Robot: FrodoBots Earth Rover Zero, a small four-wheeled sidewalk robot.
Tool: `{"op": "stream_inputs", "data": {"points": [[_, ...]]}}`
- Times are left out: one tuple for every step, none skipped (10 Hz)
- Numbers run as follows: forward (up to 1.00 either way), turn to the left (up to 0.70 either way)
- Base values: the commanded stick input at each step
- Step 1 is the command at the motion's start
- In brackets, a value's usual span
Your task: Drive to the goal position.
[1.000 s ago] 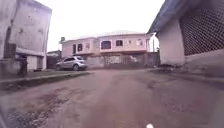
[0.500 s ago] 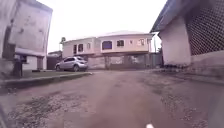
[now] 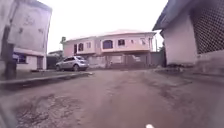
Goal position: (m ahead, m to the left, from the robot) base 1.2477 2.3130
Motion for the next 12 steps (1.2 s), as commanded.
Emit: {"op": "stream_inputs", "data": {"points": [[0.70,0.00],[0.70,0.00],[0.70,0.00],[0.70,0.00],[0.70,0.00],[0.70,0.00],[0.70,-0.20],[0.70,-0.35],[0.70,-0.35],[0.70,-0.35],[0.70,-0.35],[0.70,-0.35]]}}
